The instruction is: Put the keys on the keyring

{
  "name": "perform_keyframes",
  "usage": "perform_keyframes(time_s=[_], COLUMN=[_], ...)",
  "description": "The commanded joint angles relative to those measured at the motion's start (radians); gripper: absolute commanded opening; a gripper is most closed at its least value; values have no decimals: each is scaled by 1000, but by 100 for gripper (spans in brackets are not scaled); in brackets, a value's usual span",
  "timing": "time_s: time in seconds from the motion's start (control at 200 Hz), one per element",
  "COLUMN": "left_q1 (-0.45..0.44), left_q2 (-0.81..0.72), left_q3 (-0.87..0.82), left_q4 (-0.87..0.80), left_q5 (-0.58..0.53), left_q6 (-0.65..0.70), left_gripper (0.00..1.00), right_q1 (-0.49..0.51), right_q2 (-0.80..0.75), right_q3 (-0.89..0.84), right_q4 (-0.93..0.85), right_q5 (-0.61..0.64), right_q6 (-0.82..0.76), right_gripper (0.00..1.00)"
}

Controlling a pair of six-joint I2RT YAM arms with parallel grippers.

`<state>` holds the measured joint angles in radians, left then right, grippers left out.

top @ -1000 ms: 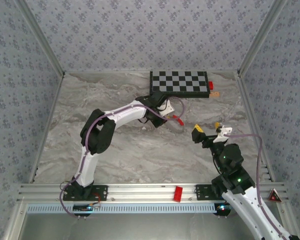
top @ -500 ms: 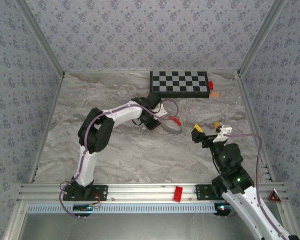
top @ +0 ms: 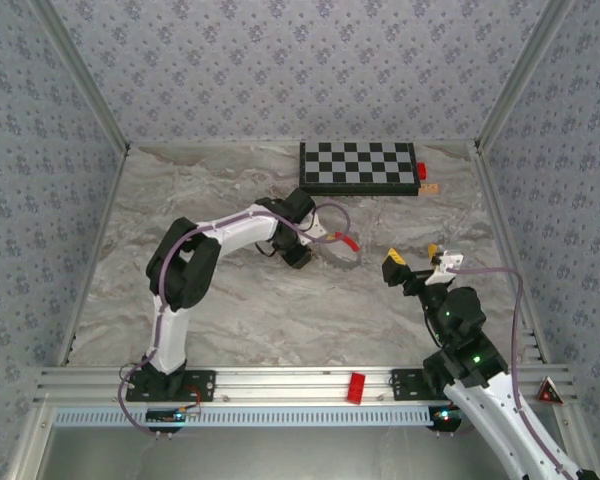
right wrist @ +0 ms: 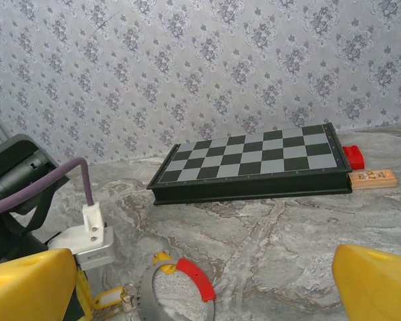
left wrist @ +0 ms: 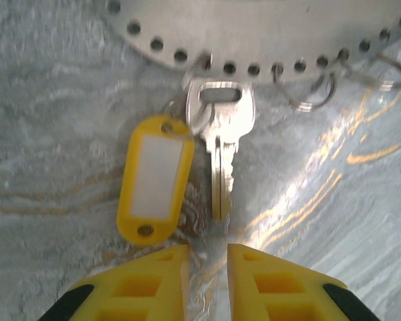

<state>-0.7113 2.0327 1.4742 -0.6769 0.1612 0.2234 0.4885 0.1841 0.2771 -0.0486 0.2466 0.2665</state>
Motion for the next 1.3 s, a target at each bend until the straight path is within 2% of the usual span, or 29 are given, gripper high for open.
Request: perform_keyframes(time_s=[0.0,0.115,0.2,0.345,0.45,0.495,0.555,0.565,0.72,0.83,0.985,1.094,1.179,1.294], left_q1=[21,45,70,132,191,211,233,237,300,351,430,460,492,565], left_q2=[-101,-188,-274,-448,-587,-643,-715,-726,-855,-876,-831,-818,-809,-749], left_q3=[-39,-113,-188,-324,-434,-480,-547,-557,-676,-692,-683,-734,-799,-814], left_q4=[34,111,184,320,428,467,529,541,648,630,565,676,816,856], left_q5=[25,67,79,91,44,-18,-125,-141,-344,-520,-587,-705,-684,-660], left_q6=[-39,-98,-152,-256,-328,-358,-409,-417,-509,-578,-613,-565,-473,-436], left_gripper=[28,37,48,54,61,72,97,99,100,100,100,100,100,100], right_q1=[-5,-4,-6,-10,-11,-11,-12,-13,-14,-18,-70,-138,-176,-225], right_q2=[-2,-1,1,19,56,79,108,114,217,330,571,759,866,965], right_q3=[-8,-7,-12,-11,-9,-4,4,4,46,85,116,145,162,153], right_q4=[23,17,17,25,41,48,59,62,70,78,160,216,276,396], right_q5=[-4,-3,0,8,19,28,33,35,85,148,259,271,265,282], right_q6=[11,11,10,2,-8,-10,-15,-17,-31,-62,-145,-163,-216,-241], right_gripper=[100,100,100,99,99,100,100,99,100,100,99,99,99,99])
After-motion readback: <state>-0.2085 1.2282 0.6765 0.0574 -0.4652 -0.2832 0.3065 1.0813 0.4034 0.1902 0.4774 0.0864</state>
